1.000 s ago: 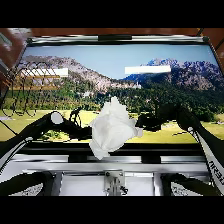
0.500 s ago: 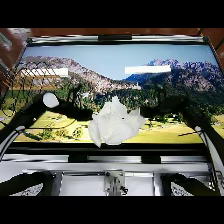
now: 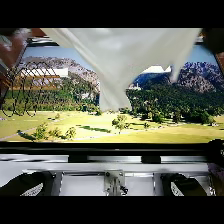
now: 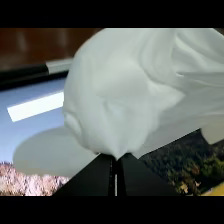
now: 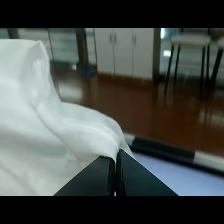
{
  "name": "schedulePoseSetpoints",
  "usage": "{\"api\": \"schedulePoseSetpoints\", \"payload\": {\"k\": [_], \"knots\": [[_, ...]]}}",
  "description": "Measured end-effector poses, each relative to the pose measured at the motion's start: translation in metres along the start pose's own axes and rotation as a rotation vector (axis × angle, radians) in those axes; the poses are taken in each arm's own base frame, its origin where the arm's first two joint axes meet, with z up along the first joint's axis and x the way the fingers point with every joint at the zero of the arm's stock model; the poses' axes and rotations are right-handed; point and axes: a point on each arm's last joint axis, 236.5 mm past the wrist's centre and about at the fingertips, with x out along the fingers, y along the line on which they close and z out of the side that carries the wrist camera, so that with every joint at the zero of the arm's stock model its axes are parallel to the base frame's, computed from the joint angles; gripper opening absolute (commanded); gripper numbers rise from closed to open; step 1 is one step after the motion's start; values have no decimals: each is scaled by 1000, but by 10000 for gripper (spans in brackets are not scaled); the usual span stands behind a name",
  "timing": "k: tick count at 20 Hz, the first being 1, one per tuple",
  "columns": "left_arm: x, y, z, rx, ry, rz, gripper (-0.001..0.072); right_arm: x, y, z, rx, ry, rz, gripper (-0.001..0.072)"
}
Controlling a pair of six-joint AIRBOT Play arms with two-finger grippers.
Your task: Fold the shirts.
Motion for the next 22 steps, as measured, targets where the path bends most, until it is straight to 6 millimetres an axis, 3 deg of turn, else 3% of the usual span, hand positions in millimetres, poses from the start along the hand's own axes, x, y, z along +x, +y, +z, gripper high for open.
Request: {"api": "schedulePoseSetpoints", "payload": {"k": [3, 6, 8, 11, 13, 15, 17, 20, 21, 22], "knots": [[-47, -10, 19, 46, -82, 12, 32, -49, 18, 60, 3, -162, 6, 63], [-55, -8, -3, 49, -22, 24, 32, -70, 24, 87, 14, -246, 6, 64], [-43, 0, -33, 37, 71, 37, 32, -63, 17, 95, 30, -283, -8, 63], [-15, 16, -89, 5, 234, 57, 32, -20, -8, 86, 67, -286, -45, 63], [4, 28, -135, -23, 355, 70, 31, 27, -29, 58, 108, -234, -65, 63], [19, 39, -181, -66, 465, 87, 32, 80, -47, 16, 175, -155, -67, 64], [30, 43, -224, -130, 549, 90, 32, 134, -56, -43, 247, -46, -59, 69], [41, 45, -280, -216, 643, 83, 31, 199, -53, -153, 373, 167, -39, 84], [44, 47, -298, -240, 670, 86, 32, 212, -49, -191, 420, 250, -33, 277], [45, 49, -314, -258, 697, 92, 32, 221, -42, -230, 474, 348, -25, 538]]}}
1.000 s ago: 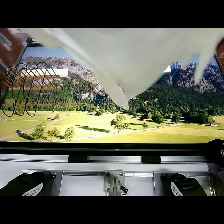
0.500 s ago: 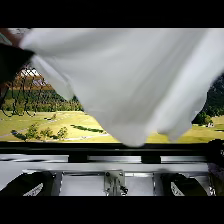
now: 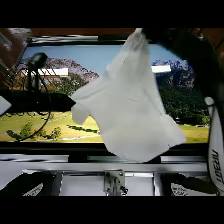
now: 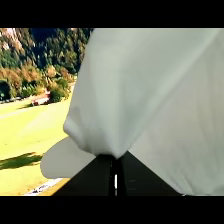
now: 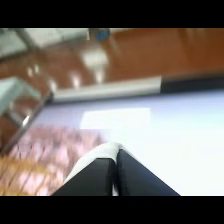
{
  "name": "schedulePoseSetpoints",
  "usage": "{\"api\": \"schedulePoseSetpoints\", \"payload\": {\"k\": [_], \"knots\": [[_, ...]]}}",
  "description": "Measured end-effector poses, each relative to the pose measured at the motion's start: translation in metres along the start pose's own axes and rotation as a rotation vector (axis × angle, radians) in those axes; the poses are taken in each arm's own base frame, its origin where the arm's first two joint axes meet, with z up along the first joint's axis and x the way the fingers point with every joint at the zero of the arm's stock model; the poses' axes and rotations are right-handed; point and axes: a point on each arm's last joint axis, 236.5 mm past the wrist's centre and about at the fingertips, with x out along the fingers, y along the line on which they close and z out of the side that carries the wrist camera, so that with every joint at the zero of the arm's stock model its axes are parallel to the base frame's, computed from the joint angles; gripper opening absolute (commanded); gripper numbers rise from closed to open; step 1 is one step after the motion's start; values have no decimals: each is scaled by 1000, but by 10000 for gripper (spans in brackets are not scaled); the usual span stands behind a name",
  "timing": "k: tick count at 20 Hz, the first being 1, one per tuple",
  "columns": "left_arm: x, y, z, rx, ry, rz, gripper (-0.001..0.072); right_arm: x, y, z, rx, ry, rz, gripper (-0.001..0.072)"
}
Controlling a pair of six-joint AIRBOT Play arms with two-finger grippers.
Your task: Fold the shirts.
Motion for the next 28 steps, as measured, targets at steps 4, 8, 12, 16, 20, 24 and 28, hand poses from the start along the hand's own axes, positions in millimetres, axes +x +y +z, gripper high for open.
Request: {"api": "schedulePoseSetpoints", "payload": {"k": [4, 8, 12, 16, 20, 24, 28], "knots": [[27, 12, -27, -44, 51, 5, 32, 4, -37, -106, 8, 414, -58, 573], [35, 16, -26, -56, 26, 6, 31, -81, -81, -146, 40, 742, -183, 572], [37, 17, -18, -58, -12, 5, 32, -179, -96, -229, 180, 1026, -262, 574], [38, 17, -16, -59, -22, 4, 31, -259, -72, -339, 435, 1204, -250, 652], [38, 17, -16, -58, -24, 4, 31, -295, -62, -401, 587, 1222, -283, 658], [38, 17, -16, -58, -24, 4, 31, -291, -71, -424, 682, 1151, -336, 658], [38, 17, -16, -58, -24, 4, 31, -283, -68, -439, 749, 1139, -324, 658]]}}
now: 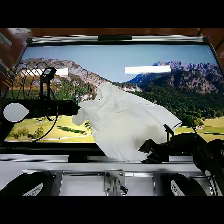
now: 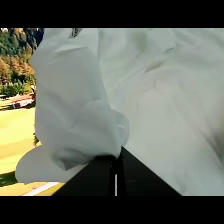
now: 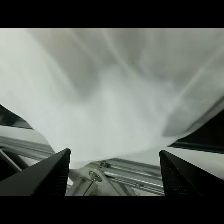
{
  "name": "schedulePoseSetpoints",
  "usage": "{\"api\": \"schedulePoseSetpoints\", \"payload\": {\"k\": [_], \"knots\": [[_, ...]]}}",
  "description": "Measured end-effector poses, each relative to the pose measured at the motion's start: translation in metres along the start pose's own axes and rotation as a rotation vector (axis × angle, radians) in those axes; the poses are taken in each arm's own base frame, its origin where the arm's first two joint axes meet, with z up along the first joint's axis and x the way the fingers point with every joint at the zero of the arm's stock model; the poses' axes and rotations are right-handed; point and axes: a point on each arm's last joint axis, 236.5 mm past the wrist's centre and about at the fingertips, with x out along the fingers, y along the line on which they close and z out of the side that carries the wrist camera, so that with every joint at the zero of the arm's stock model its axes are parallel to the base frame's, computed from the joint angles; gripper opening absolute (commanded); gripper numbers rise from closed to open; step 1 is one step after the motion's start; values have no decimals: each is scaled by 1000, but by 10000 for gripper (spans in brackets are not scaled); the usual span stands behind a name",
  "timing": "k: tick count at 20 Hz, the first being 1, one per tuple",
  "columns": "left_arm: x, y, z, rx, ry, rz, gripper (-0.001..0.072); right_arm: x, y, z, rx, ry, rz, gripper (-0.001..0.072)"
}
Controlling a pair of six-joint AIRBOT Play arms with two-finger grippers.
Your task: Fold the shirts.
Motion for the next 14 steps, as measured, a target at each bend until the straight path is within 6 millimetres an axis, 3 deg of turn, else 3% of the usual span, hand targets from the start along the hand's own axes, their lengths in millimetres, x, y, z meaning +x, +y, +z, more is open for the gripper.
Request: {"api": "schedulePoseSetpoints", "payload": {"k": [7, 8, 9, 10, 11, 14], "knots": [[0, 1, 0, 3, 0, 4, 32, 42, 13, -14, -64, 53, -29, 657], [0, 1, 0, 4, 0, 5, 31, 46, 15, -14, -62, 52, -27, 608], [0, 1, 0, 4, 0, 6, 32, 49, 16, -13, -52, 47, -23, 416], [0, 1, 0, 4, 0, 6, 32, 51, 17, -7, -52, 23, -23, 116], [0, 1, 0, 4, 0, 6, 32, 52, 20, 2, -47, -15, -16, 63], [-1, 3, 1, 6, -3, 10, 31, 44, 45, 16, -103, -64, 26, 62]]}}
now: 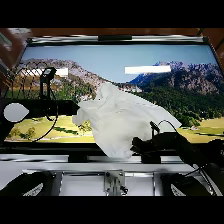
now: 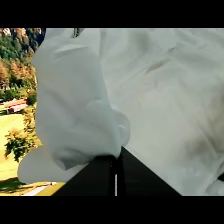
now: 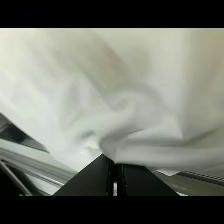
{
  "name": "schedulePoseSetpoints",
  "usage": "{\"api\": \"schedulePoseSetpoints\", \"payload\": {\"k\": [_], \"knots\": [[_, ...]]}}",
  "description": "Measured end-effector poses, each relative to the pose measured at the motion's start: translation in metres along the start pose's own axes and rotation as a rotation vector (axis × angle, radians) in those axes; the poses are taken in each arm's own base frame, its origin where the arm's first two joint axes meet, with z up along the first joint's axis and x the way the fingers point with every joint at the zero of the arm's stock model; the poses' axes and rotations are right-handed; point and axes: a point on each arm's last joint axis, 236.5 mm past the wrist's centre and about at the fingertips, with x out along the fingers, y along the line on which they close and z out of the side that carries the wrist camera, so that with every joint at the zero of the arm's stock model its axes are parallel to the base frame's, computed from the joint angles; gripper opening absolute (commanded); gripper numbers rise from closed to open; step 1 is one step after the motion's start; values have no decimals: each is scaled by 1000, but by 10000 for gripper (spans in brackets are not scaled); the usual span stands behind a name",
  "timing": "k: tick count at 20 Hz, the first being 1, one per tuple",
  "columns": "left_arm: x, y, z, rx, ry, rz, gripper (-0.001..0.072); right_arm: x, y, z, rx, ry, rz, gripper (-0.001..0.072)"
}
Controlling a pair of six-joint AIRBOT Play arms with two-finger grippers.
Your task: Fold the shirts.
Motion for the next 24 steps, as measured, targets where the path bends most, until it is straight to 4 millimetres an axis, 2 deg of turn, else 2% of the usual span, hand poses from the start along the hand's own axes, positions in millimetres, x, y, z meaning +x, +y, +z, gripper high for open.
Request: {"api": "schedulePoseSetpoints", "payload": {"k": [1, 3, 4, 6, 7, 8, 9, 11, 12, 13, 14, 15, 17, 19, 21, 24], "knots": [[-2, 1, 3, 3, -7, 2, 31, -8, 15, 8, -59, -22, 21, 62], [-11, 4, 17, 20, -44, 10, 31, -38, 54, 27, -227, -96, 53, 62], [-22, 3, 32, 31, -84, 12, 31, -60, 77, 36, -323, -150, 62, 62], [-63, -5, 78, 79, -226, 12, 31, -130, 133, 58, -551, -344, 62, 62], [-97, -14, 109, 127, -336, 12, 32, -174, 160, 67, -655, -472, 48, 62], [-139, -26, 140, 175, -465, 14, 31, -229, 190, 71, -757, -631, 36, 62], [-194, -42, 172, 225, -626, 14, 31, -286, 217, 67, -834, -789, 36, 62], [-312, -82, 211, 308, -937, 2, 32, -404, 266, 36, -950, -1109, 76, 62], [-368, -101, 216, 339, -1072, -13, 32, -456, 283, 9, -989, -1246, 117, 62], [-422, -119, 213, 366, -1197, -29, 32, -496, 293, -17, -1017, -1354, 154, 62], [-461, -131, 206, 386, -1285, -38, 31, -530, 298, -42, -1037, -1443, 184, 62], [-493, -142, 196, 399, -1355, -50, 32, -554, 301, -62, -1042, -1504, 217, 62], [-526, -151, 179, 418, -1416, -52, 32, -574, 299, -84, -1029, -1541, 253, 63], [-534, -148, 168, 435, -1407, -3, 32, -571, 292, -91, -1008, -1499, 251, 63], [-518, -132, 164, 441, -1326, 85, 31, -550, 280, -83, -970, -1394, 194, 63], [-471, -87, 163, 423, -1141, 260, 32, -503, 247, -48, -831, -1179, 41, 63]]}}
